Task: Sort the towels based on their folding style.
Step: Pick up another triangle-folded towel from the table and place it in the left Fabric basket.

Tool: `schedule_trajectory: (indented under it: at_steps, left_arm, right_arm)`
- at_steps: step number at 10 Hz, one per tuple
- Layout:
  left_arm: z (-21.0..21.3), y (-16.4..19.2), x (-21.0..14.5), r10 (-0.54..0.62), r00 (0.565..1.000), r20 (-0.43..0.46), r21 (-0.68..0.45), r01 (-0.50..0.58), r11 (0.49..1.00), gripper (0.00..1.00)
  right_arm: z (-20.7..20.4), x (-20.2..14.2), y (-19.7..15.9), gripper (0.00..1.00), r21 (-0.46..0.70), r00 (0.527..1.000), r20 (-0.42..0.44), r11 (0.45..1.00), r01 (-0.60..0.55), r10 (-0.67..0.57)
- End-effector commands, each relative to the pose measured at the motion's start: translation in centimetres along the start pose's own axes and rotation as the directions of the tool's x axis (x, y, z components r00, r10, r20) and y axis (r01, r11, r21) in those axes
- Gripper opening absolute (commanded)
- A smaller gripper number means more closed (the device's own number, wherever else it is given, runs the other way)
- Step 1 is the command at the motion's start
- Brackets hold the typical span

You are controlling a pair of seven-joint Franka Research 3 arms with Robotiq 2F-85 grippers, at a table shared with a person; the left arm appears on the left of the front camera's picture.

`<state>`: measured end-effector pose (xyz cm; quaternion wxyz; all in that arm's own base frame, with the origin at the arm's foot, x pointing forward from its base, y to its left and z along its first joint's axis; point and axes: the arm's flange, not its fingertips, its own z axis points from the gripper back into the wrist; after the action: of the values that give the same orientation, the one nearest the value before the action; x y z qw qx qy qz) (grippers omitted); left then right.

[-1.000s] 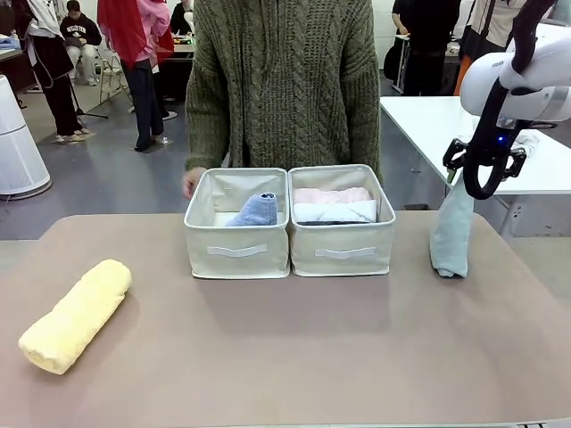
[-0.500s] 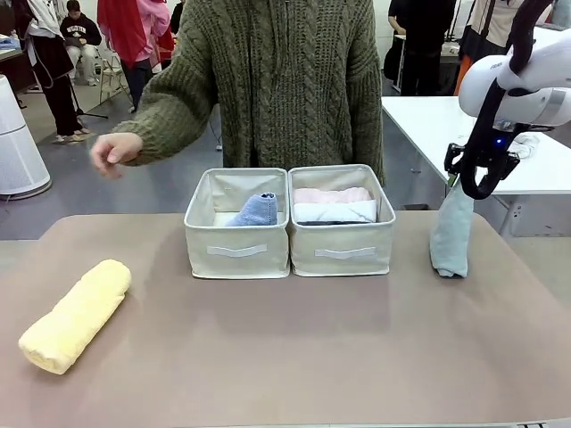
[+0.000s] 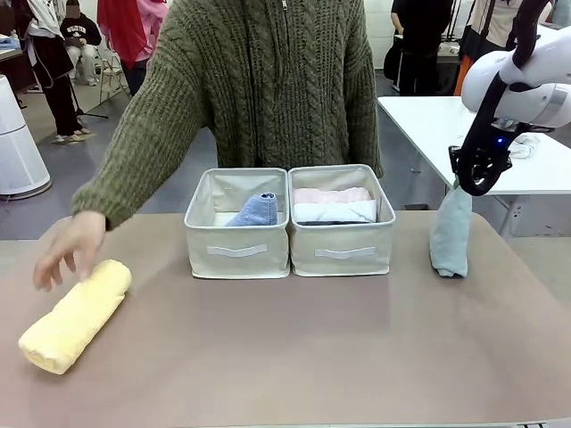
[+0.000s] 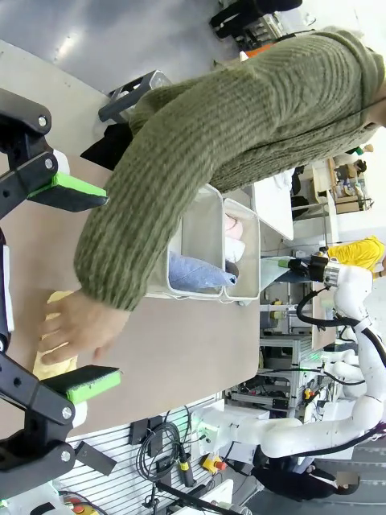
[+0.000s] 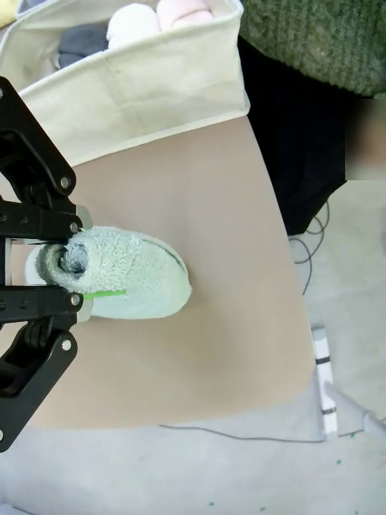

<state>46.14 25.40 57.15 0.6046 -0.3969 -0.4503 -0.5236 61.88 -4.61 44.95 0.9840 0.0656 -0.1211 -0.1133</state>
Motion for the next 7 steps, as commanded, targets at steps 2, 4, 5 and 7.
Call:
schedule_trajectory:
  at_steps: [2, 4, 5, 7]
  left_arm:
    - [-0.1, -0.3, 0.0, 0.001, 1.000, -0.002, 0.011, -0.001, 1.000, 1.00]
    - [-0.1, -0.3, 0.0, 0.001, 1.000, -0.002, 0.011, -0.001, 1.000, 1.00]
    - [-0.1, -0.3, 0.0, 0.001, 1.000, -0.002, 0.011, -0.001, 1.000, 1.00]
    - [-0.1, -0.3, 0.0, 0.001, 1.000, -0.002, 0.011, -0.001, 1.000, 1.00]
  right_arm:
    - [1.1, -0.7, -0.1, 0.00, 0.030, 1.000, 0.011, 0.999, -0.013, 0.012]
    - [7.5, -5.3, 2.6, 0.00, -0.038, 0.994, -0.039, 0.993, -0.108, 0.107]
    - [12.2, -9.1, 4.3, 0.00, -0.024, 0.976, -0.069, 0.978, -0.206, 0.204]
    - [21.1, -16.9, 6.9, 0.00, -0.033, 0.935, 0.015, 0.935, -0.353, 0.354]
